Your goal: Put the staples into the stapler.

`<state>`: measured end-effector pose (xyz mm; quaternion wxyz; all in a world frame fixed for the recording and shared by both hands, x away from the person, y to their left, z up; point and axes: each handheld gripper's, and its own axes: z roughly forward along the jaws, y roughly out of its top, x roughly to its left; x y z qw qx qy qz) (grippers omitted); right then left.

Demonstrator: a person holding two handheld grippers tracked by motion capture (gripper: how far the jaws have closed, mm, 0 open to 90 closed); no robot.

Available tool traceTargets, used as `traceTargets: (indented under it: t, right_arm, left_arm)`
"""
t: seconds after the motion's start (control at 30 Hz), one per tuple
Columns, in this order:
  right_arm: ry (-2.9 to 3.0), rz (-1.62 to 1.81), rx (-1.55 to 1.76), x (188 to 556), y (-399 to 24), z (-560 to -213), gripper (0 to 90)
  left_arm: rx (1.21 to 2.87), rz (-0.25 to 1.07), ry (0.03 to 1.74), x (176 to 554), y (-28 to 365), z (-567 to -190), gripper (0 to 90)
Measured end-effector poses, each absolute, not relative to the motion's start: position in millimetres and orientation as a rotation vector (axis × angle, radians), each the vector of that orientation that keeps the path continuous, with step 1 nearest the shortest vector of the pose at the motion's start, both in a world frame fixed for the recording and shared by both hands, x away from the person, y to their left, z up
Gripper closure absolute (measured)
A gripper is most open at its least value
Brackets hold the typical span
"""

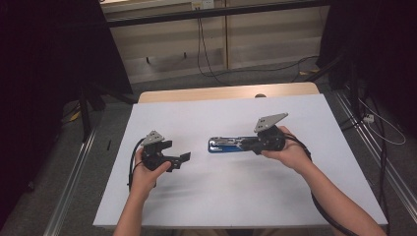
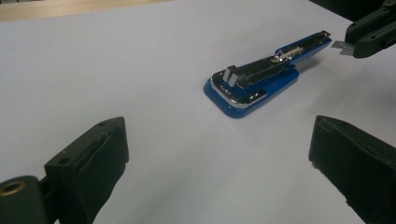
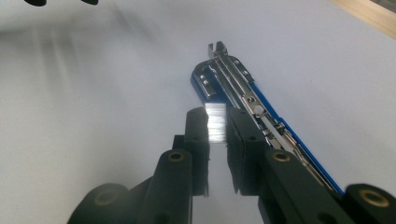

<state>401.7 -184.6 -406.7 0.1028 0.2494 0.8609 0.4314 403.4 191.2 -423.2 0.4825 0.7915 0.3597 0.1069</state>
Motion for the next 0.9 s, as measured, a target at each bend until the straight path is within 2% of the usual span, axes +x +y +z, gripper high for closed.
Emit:
traceTargets:
  t: [0.9]
  right_arm:
    - [2.578, 1.291, 0.649, 426.9, -176.2, -400.9, 79.1]
  left_arm:
    - [1.98, 0.246, 0.852, 390.3, 195.9, -428.7, 4.8]
